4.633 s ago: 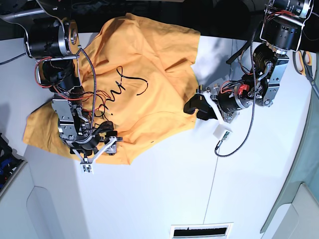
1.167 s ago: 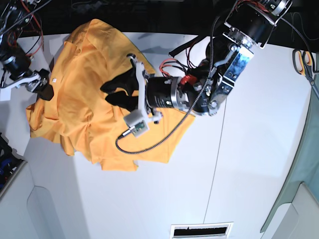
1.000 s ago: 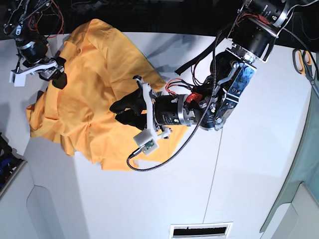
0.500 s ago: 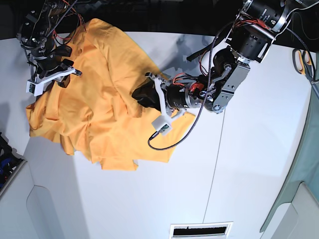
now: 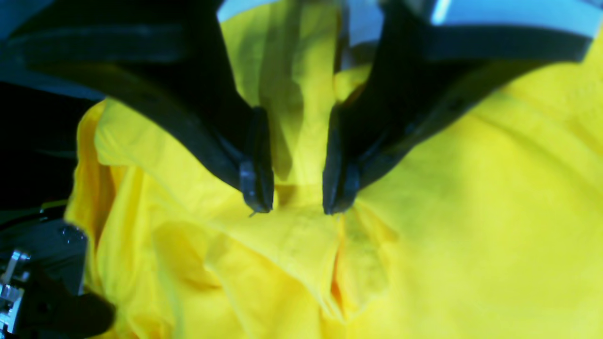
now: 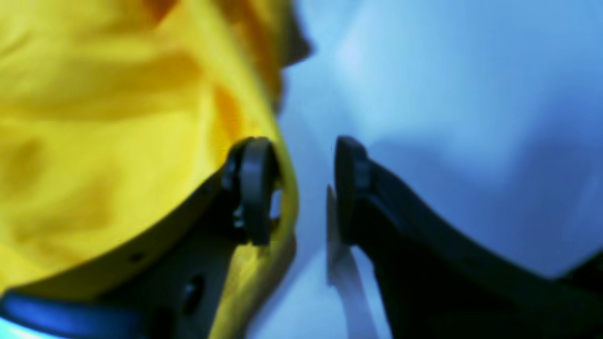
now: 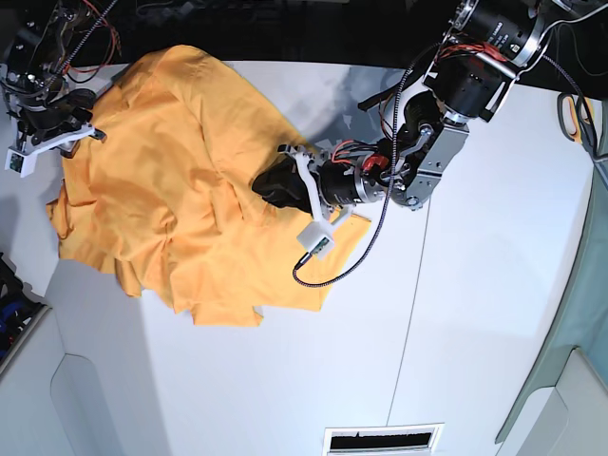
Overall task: Layout the t-shirt on the table in an organized manner, then fold the t-shirt properly
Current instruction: 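Lower the shirt with the left gripper and release it flat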
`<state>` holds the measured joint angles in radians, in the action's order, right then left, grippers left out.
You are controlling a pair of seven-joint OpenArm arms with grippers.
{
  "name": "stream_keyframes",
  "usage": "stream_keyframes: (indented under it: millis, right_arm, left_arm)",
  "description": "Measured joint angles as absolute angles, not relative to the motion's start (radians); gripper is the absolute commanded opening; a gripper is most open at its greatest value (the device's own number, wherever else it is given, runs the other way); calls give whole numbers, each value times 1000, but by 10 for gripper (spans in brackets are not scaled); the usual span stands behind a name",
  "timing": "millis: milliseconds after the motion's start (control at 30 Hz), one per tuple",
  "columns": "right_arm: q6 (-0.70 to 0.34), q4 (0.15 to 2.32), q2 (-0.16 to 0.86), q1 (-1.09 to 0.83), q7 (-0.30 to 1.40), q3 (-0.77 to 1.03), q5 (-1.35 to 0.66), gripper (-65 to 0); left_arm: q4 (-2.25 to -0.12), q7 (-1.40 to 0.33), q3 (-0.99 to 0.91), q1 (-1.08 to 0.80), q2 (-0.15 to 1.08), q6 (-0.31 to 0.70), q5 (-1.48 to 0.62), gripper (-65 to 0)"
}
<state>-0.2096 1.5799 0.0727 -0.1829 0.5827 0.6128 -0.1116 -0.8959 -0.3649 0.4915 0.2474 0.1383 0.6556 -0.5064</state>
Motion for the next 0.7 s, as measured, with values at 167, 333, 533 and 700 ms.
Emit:
stream_keyframes:
  millis: [167, 333, 533, 700]
  right_arm:
    - [-209, 1577, 105, -200, 591, 684, -120, -433]
    - [-194, 1573, 133, -224, 595, 736, -135, -392]
    - [-185, 1573, 197, -222, 593, 772, -183, -287]
    - [-159, 1572, 210, -222, 591, 775, -199, -288]
  left_arm:
    - [-896, -361, 492, 247, 138, 652, -490, -418]
    - [-897, -350, 493, 253, 144, 606, -479, -418]
    - [-899, -342, 492, 253, 166, 602, -479, -418]
    - [-900, -347, 492, 259, 194, 601, -480, -418]
